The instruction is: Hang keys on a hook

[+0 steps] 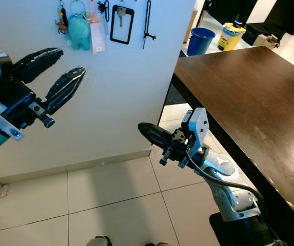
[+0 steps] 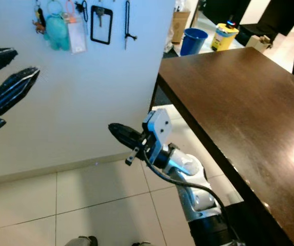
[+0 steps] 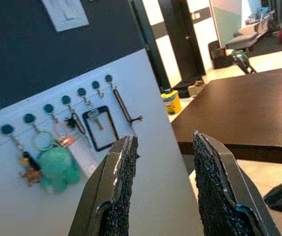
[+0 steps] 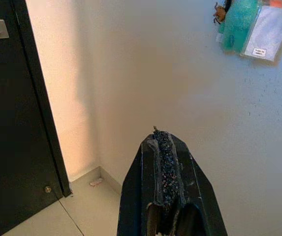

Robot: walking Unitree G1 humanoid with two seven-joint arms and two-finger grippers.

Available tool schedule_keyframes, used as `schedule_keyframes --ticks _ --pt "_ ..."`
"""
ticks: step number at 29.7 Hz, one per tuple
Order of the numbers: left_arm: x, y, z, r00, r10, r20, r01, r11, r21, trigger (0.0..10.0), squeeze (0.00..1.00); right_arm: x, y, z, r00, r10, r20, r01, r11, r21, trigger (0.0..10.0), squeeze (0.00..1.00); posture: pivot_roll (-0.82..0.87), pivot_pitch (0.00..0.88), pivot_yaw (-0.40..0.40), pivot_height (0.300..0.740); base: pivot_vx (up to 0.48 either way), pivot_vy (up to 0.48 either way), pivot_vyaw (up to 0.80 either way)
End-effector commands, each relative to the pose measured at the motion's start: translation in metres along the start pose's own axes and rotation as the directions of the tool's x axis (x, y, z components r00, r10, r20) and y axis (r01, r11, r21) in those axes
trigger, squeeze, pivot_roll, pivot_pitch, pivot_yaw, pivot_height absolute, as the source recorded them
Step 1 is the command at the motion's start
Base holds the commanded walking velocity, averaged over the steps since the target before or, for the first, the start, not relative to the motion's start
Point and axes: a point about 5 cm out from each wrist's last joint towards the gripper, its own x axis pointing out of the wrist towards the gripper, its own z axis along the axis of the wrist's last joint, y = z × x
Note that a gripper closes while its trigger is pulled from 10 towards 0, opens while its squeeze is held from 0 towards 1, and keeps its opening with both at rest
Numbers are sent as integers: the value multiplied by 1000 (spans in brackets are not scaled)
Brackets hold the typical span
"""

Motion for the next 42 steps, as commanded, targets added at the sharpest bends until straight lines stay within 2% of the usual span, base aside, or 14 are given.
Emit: schedule_keyframes --ticks 1,7,13,14,16,17,18,20,23,26,30,35,37,42 --pt "4 0 -5 1000 19 -11 -19 1000 -3 10000 0 -2 1 -1 1000 -1 -5 1 1000 -3 10000 0 135 25 -9 740 0 0 0" --pt "10 -1 -15 998 47 -32 -48 998 -37 10000 0 -1 2 -1 1000 -1 -4 1 1000 -3 10000 0 134 24 -5 740 0 0 0" --pt "25 -13 -70 969 85 -233 -116 985 -125 10000 0 3 3 -6 1000 -15 -13 15 1000 -1 10000 0 121 16 4 740 0 0 0" --pt "28 -21 -90 951 75 -300 -129 978 -164 10000 0 5 2 -8 999 -35 -21 35 999 -5 10000 0 118 14 6 740 0 0 0" --pt "28 -21 -90 951 75 -300 -129 978 -164 10000 0 5 2 -8 999 -35 -21 35 999 -5 10000 0 118 14 6 740 0 0 0" --pt "30 -39 -120 919 25 -394 -120 969 -218 10000 0 7 -3 -13 995 -88 -34 88 996 -15 10000 0 115 7 7 740 0 0 0" --pt "30 -39 -120 919 25 -394 -120 969 -218 10000 0 7 -3 -13 995 -88 -34 88 996 -15 10000 0 115 7 7 740 0 0 0" --pt "26 -81 -157 869 -109 -483 -28 963 -268 10000 0 11 -12 -17 980 -190 -49 189 981 -34 10000 0 87 1 17 740 0 0 0" --pt "28 -99 -162 873 -151 -465 23 963 -270 10000 0 12 -19 -17 965 -259 -45 257 966 -38 10000 0 77 0 19 740 0 0 0" --pt "40 -90 -155 915 -52 -400 -55 967 -251 10000 0 10 -22 -22 948 -311 -60 311 950 -9 10000 0 71 0 19 740 0 0 0" --pt "43 -91 -155 920 -46 -388 -55 968 -244 10000 0 9 -22 -24 946 -316 -68 317 949 -5 10000 0 71 0 19 740 0 0 0" --pt "58 -104 -152 949 -57 -310 -44 949 -311 10000 0 4 -25 -29 927 -363 -99 361 932 -38 10000 0 36 0 26 740 0 0 0" --pt "73 -113 -148 963 -68 -261 -16 951 -308 10000 0 -10 -30 -36 892 -424 -157 417 906 -77 10000 0 -8 0 41 740 0 0 0" --pt "70 -106 -154 958 -15 -285 -56 969 -239 10000 0 -14 -29 -39 886 -436 -158 432 900 -64 10000 0 -5 0 46 740 0 0 0"
